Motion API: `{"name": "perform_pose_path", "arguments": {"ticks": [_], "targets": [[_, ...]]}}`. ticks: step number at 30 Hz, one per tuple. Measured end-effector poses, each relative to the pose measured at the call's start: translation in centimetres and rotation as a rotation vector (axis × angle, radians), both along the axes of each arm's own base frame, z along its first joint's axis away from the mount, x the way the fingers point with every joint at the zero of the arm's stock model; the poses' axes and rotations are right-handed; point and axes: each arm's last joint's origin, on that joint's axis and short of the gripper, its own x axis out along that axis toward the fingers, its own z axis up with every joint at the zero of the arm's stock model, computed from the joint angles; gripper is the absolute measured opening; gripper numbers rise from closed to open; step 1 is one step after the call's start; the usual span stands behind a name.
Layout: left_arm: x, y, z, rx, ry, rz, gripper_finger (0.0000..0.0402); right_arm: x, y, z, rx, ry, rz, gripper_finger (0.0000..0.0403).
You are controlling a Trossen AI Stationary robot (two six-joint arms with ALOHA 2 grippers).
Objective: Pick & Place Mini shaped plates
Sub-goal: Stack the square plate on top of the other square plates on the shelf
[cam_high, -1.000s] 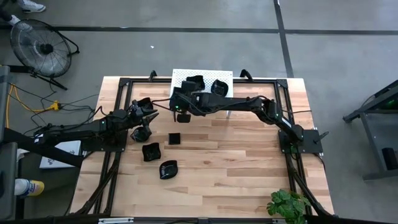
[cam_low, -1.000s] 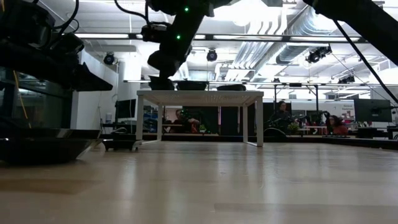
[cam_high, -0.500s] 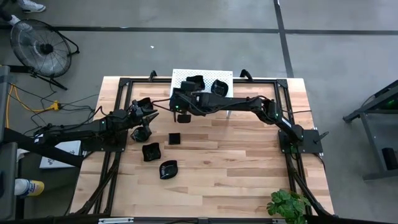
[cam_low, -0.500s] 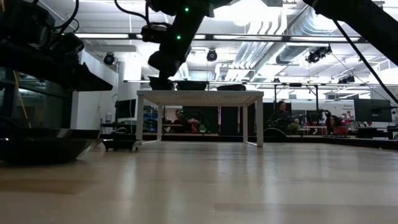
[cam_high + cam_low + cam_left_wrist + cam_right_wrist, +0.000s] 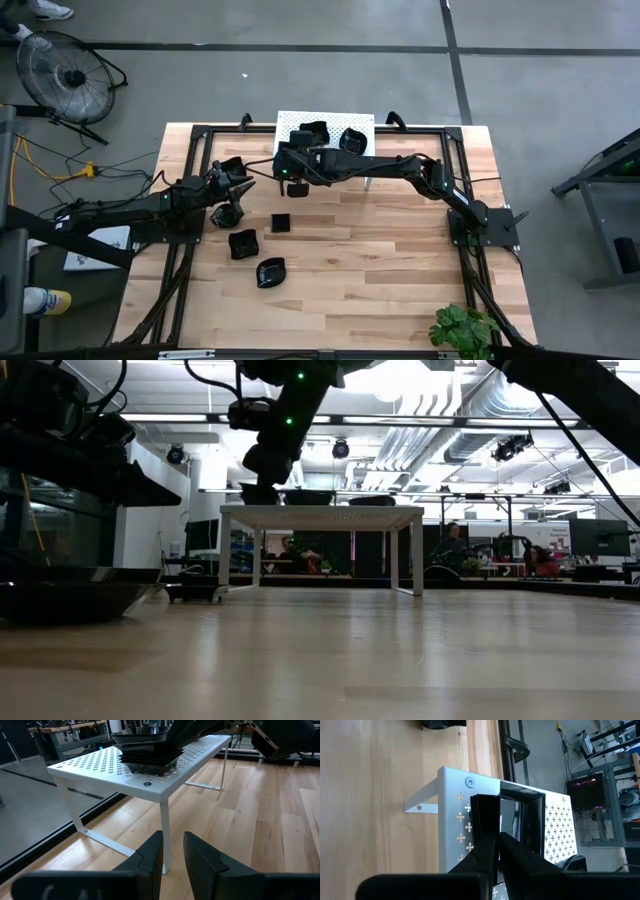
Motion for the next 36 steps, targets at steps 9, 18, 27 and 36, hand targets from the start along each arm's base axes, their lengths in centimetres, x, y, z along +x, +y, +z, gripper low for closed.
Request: {"name": "perform_pose_path", "arguments": {"ticks": [9,18,27,36], "targets": [[0.0,0.0,0.0,0.0,0.0,-0.001,0.0073,0.0,0.0,0.0,0.001,0.0,0.001,0.0021],[0.0,0.0,0.0,0.0,0.0,0.0,0.0073,0.0,0.01,0.01,0.003,-0.001,0.002,0.0021],[0.0,0.0,0.0,0.0,0.0,-0.001,0.0073,0.0,0.01,0.02,0.003,-0.001,0.003,0.0022],[0.0,0.0,0.0,0.0,0.0,0.0,0.0073,-0.09,0.02,0.32,0.003,-0.008,0.003,0.005]]}}
